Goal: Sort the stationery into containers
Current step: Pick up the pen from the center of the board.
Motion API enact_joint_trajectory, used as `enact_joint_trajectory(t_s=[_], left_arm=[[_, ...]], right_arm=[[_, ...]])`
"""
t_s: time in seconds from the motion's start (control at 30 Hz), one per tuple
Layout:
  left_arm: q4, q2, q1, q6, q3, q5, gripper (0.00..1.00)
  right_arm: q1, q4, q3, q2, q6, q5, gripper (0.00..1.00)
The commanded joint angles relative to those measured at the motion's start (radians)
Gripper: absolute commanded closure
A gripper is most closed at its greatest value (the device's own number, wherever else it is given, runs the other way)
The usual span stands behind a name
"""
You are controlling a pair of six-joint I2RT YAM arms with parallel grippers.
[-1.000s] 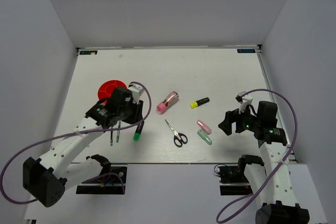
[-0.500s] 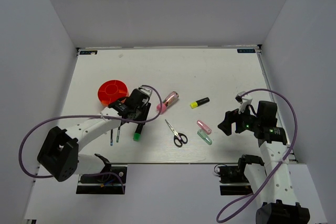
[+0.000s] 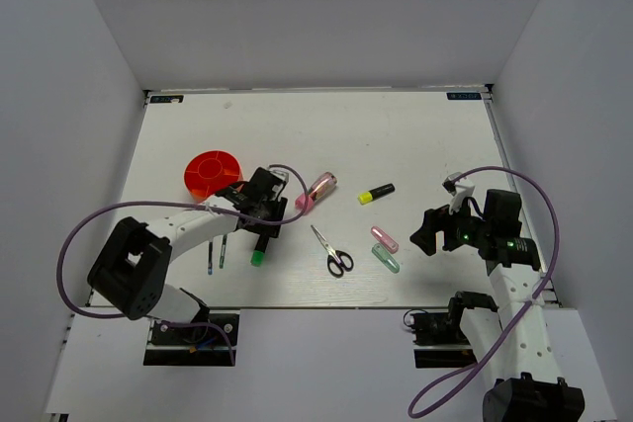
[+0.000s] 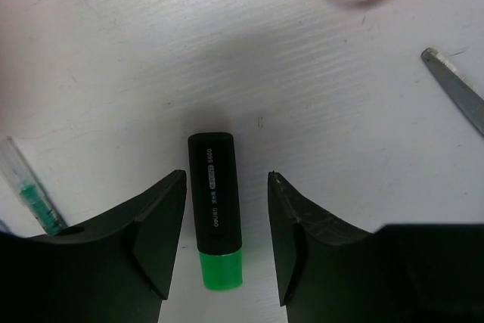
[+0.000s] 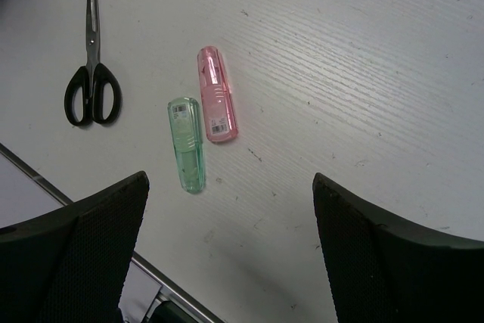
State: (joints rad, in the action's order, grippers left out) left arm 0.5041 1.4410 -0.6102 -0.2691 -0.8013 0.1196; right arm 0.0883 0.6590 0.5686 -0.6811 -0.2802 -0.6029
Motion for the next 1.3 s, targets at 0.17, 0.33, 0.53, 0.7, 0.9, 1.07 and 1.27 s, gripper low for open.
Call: enact_joint_trajectory(t_s=[0.17, 0.33, 0.53, 0.7, 0.9, 1.07, 1.27], left_arm=[[0.030, 0.036, 0.007, -0.005, -0.010, -0.029, 0.42], [0.047, 0.064, 0.009, 0.001, -0.021, -0.020, 0.42], [0.068, 0.091, 0.020, 0.002, -0.038, -0.021, 0.43], [0.085, 0.108, 0.021, 0.004, -0.045, -0.017, 0.46], [0.097, 0.114, 0.021, 0.004, -0.039, 0.017, 0.47], [0.097, 0.119, 0.009, 0.005, -0.023, 0.052, 0.49], [0.094, 0.140, -0.013, 0.002, -0.007, 0.092, 0.55]], right_arm=[[-0.004, 0.011, 0.047, 0.005, -0.005, -0.014, 0.10], [-0.005, 0.014, 0.048, 0.008, -0.007, -0.015, 0.10], [-0.005, 0.019, 0.048, 0.009, -0.008, -0.017, 0.10], [-0.005, 0.021, 0.051, 0.014, -0.007, -0.020, 0.10], [-0.004, 0.021, 0.053, 0.017, -0.005, -0.020, 0.10], [-0.005, 0.019, 0.050, 0.025, -0.008, -0.023, 0.10], [-0.004, 0.022, 0.050, 0.028, -0.008, -0.024, 0.10]])
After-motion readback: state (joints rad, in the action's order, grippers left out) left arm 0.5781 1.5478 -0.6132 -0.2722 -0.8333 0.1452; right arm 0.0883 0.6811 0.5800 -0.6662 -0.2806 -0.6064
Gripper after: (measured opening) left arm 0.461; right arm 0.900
